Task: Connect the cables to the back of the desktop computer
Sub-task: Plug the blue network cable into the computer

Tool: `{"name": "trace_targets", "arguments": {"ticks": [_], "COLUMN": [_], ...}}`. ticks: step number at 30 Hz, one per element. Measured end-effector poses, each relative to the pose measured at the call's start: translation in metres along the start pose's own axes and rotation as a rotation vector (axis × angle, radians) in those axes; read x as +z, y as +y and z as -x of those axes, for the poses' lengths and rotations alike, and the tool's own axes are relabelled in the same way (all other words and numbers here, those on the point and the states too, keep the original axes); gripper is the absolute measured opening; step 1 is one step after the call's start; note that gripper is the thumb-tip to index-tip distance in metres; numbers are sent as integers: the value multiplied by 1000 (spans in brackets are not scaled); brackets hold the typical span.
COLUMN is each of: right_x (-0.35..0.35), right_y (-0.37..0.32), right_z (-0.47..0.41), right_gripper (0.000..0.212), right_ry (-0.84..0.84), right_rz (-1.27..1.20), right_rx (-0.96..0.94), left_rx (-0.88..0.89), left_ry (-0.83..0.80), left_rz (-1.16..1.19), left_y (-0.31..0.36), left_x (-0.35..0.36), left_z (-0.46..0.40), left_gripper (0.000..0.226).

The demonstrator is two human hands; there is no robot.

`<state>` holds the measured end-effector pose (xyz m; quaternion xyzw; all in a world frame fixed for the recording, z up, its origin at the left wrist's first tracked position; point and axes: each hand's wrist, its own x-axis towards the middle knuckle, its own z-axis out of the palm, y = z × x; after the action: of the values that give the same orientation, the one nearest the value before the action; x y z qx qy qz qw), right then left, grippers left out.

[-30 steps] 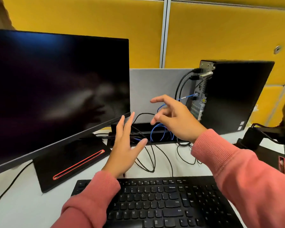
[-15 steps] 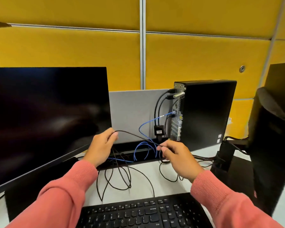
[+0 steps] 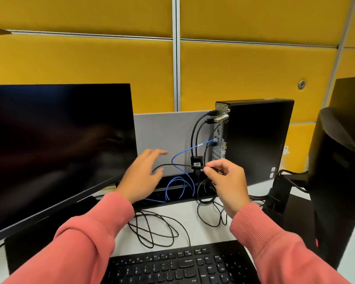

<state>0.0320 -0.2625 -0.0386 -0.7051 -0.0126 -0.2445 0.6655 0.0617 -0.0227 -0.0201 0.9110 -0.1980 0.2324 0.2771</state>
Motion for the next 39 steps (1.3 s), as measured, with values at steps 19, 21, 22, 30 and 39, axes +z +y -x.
{"name": "trace_targets", "arguments": {"ticks": [19,21,22,30,39], "right_x": [-8,-7,-7,-1,7], "right_y": [-59,-56,-53,-47,-46], "right_z": [22,29,31,40,45], "right_gripper": [30,34,35,22,16], "right_ry": [-276,-340,-358,-301,-280], "right_rz": [-101,-69,-77,-212,-197], "right_rx": [-214,-213,-203,-159,-167], "left_rx": [-31,-65,-83,-124,-89], "left_ry": [73,81,84,60,89], "left_rz": [681,792,831,932,892], "left_y": [79,79,78,68,63], "left_x": [16,19,20,20,15], "left_z": [28,32,34,46,48], "left_gripper": [11,11,10,9,13]}}
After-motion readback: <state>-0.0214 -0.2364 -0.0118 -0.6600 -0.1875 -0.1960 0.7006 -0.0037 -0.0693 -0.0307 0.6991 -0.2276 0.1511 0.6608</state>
